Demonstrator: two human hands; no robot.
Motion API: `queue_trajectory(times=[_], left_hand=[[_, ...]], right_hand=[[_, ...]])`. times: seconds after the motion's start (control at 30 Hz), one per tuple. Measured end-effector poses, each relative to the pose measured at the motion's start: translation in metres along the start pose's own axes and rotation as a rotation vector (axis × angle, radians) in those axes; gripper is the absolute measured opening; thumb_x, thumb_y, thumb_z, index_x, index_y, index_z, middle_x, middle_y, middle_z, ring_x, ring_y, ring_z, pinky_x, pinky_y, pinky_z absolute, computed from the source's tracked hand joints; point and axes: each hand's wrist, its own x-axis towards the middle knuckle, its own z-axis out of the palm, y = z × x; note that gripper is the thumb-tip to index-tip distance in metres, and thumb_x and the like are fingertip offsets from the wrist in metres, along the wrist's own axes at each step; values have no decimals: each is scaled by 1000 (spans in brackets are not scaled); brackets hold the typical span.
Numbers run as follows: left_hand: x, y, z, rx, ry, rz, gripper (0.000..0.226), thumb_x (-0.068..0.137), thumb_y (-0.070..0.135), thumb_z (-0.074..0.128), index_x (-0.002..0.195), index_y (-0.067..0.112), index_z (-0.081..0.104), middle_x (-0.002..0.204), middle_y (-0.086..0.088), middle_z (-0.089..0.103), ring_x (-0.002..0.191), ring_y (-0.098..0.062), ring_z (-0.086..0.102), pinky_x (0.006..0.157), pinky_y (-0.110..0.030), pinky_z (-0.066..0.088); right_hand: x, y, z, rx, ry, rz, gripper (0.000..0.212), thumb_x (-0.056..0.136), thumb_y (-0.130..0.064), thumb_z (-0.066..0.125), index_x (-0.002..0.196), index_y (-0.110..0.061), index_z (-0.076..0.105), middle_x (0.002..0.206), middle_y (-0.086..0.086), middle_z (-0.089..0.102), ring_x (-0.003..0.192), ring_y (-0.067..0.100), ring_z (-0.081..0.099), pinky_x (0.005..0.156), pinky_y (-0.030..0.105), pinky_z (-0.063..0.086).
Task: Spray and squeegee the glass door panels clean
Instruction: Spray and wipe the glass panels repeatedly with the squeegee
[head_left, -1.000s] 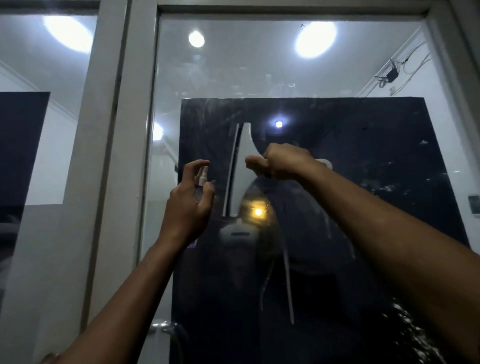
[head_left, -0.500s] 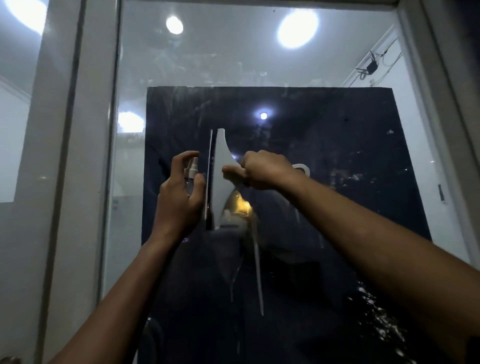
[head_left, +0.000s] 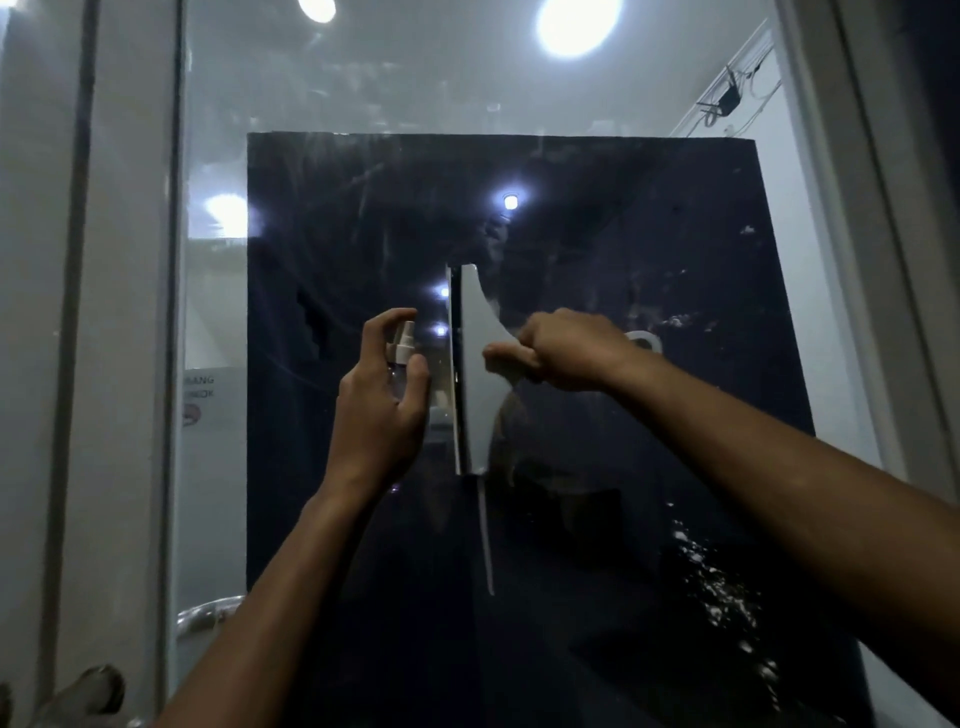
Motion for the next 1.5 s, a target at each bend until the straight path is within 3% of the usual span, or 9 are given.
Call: queue_trajectory(times=[0.2,0.3,0.47,0.67,0.73,0.9,1.1,1.3,1.5], left_hand=[[-23,-3,2,16,-23,-26,35,100,25,48,134,32,45,73,-6,61,57,-25,58,55,-50,54],[-30,-4,-1,35,-22,-54,36,97,31,47,133,35,44,75,-9,62,57,-27,59,55,-52,53],[-38,-4,-6,51,17,-73,35,102,20,51,135,31,45,84,0,65,65,-19,63,61,-46,56],[-53,-3,-5,2,44,-128,37,102,22,50,137,31,44,89,8,62,68,-22,64,64,-51,58],[-63,-3,-9,-9,29,-137,37,102,22,50,136,33,43,88,4,62,67,-26,64,61,-53,57],[-84,-10,-15,-32,6,-175,37,103,17,51,136,32,44,86,-1,64,64,-26,64,57,-51,57],[-100,-11,0,-69,-21,-197,37,103,17,51,134,35,43,85,4,64,63,-21,63,57,-47,57],[-105,-1,14,-97,-64,-192,39,103,18,51,133,41,42,89,5,64,65,-21,63,58,-46,57],[-118,10,33,-145,-84,-209,39,103,17,52,131,42,42,90,13,63,67,-8,64,54,-23,50]], right_hand=[[-49,51,8,111,-73,112,74,85,-83,29,72,-21,68,76,-4,70,74,17,65,72,34,50],[-36,20,19,313,-32,125,72,87,-79,35,65,-17,63,74,2,68,74,23,63,77,38,52],[-49,-42,53,626,62,305,61,98,-63,39,62,-15,52,62,1,59,62,20,57,56,30,34],[-134,-85,133,1002,230,575,61,99,-59,40,68,-12,63,56,-2,63,60,13,66,55,27,48],[-164,-84,152,961,229,580,63,97,-61,38,68,-12,66,54,-4,62,55,3,64,53,28,49],[-138,-43,123,507,128,358,64,92,-74,30,65,-20,53,75,1,65,77,27,64,66,37,46],[-133,23,82,74,-21,193,66,88,-81,25,66,-25,53,73,-4,59,72,22,60,75,40,52],[-129,36,54,-65,0,100,69,86,-81,24,79,-26,65,74,-1,62,69,20,59,67,36,46],[-126,-21,81,-142,-123,-160,68,92,-74,28,104,-22,70,96,7,67,89,29,66,68,34,38]])
